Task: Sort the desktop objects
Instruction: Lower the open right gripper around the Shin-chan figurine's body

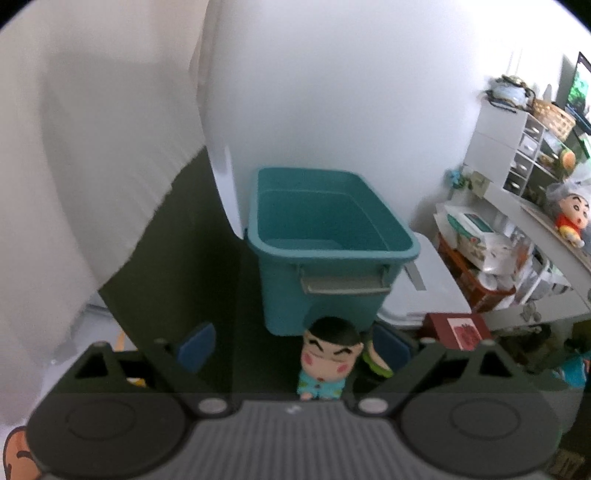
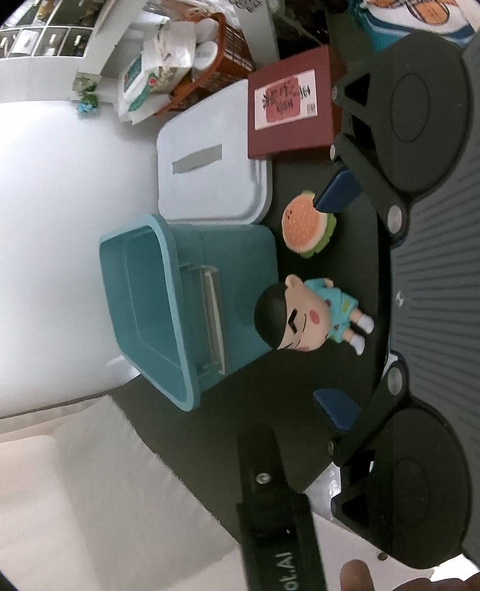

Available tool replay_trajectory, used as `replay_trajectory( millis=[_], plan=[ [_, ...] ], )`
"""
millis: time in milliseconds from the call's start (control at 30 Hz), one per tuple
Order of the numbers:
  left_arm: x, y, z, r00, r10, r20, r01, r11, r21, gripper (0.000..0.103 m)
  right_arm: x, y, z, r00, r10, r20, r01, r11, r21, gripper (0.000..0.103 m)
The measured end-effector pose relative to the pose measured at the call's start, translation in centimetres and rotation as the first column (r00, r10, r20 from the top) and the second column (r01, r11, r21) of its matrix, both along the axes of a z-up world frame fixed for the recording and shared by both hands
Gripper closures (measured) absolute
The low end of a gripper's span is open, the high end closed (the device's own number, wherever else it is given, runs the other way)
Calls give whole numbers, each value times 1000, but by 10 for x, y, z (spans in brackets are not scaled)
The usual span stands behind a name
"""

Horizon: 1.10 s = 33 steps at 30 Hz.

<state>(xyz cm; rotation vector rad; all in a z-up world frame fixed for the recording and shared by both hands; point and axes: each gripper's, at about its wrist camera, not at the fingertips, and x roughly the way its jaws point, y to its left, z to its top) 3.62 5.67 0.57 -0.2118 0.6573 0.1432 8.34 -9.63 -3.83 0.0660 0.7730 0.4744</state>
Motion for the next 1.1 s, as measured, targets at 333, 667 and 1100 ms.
replay_trajectory(
  millis=[333, 667, 1100],
  plan=[
    [11, 3, -14, 1000, -28, 10, 28, 998, -61, 9, 5, 10, -21, 1000, 15, 8, -15, 999, 42, 0],
    [21, 2, -37, 996, -93, -4, 93, 992, -81, 8, 17, 16, -51, 998, 55, -2, -55, 997, 63, 9],
    [28, 17, -65, 996, -72, -50, 67, 993, -95, 6, 30, 24, -76, 994, 88, -57, -83, 993, 87, 60]
  ],
)
